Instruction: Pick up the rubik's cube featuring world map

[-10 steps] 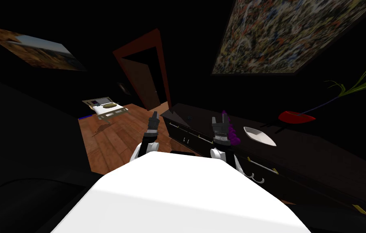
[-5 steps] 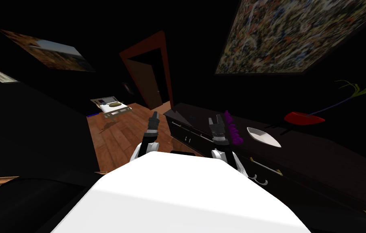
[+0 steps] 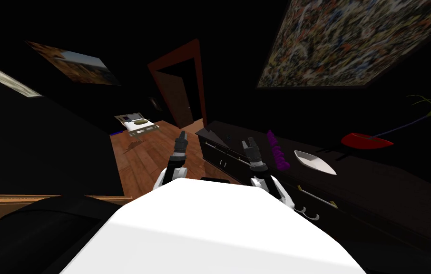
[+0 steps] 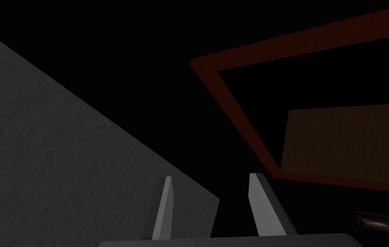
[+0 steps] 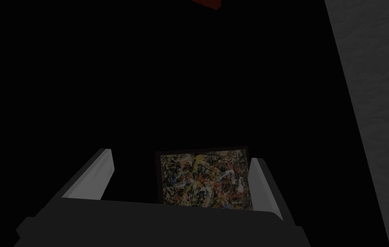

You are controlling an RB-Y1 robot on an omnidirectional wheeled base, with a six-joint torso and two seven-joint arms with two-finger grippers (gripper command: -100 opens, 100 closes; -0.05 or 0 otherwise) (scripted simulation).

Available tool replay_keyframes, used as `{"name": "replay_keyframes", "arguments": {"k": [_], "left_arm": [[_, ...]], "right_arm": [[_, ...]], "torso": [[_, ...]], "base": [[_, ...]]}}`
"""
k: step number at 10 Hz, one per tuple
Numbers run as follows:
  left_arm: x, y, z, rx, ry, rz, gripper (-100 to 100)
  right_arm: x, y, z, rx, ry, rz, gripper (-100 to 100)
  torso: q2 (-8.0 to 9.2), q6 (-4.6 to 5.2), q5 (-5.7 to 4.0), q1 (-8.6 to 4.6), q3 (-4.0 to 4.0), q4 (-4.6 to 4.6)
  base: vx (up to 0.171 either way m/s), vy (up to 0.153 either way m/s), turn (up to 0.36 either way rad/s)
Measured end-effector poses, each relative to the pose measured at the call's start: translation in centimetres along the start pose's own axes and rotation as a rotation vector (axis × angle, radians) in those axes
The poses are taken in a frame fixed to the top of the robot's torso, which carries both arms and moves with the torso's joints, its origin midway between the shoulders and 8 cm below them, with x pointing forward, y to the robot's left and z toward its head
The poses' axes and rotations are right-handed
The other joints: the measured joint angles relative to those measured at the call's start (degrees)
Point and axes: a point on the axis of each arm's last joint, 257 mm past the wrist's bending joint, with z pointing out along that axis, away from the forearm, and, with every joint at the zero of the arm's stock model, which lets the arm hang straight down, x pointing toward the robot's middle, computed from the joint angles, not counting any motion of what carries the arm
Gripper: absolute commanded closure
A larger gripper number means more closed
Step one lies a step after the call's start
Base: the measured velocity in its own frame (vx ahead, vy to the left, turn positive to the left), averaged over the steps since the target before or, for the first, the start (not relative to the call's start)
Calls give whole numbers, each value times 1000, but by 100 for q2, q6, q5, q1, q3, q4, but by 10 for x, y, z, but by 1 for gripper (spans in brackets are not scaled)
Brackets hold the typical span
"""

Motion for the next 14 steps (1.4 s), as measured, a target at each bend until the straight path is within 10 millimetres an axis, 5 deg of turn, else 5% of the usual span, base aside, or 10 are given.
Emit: {"name": "replay_keyframes", "arguments": {"k": [14], "left_arm": [[0,0,0,0,0,0,0]], "right_arm": [[33,-64,-51,165,374,-172,-100]], "torso": [[-6,4,0,-6,-3,0]], "base": [[-25,44,66]]}}
